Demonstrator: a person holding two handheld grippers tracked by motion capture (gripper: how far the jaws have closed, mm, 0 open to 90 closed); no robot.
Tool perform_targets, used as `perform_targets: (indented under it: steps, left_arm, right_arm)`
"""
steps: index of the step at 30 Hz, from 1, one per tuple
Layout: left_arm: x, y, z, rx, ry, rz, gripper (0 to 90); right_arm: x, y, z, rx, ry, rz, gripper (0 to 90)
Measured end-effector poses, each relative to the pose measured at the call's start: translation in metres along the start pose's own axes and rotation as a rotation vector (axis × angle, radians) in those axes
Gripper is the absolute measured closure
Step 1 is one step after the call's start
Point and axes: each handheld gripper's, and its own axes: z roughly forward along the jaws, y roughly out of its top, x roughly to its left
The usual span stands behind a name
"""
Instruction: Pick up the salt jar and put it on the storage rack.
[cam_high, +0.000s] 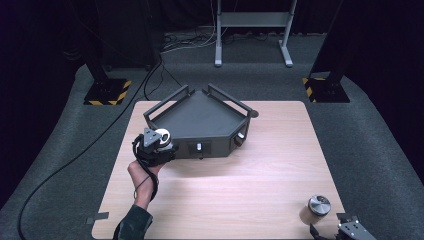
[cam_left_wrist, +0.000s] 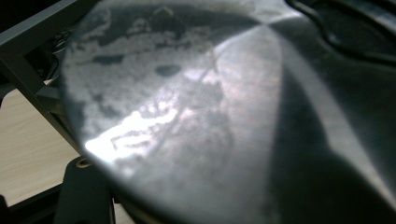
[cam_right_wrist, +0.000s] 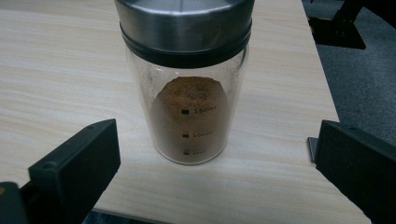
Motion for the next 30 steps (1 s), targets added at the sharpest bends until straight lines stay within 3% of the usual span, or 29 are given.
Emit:
perform_targets:
  steps: [30]
  left_arm:
    - [-0.005,0.025,-0.004,-0.025,-0.018,0.028,31.4]
  right_arm:
    - [-0.001,0.002,0.000,0.004,-0.001,-0.001,0.0]
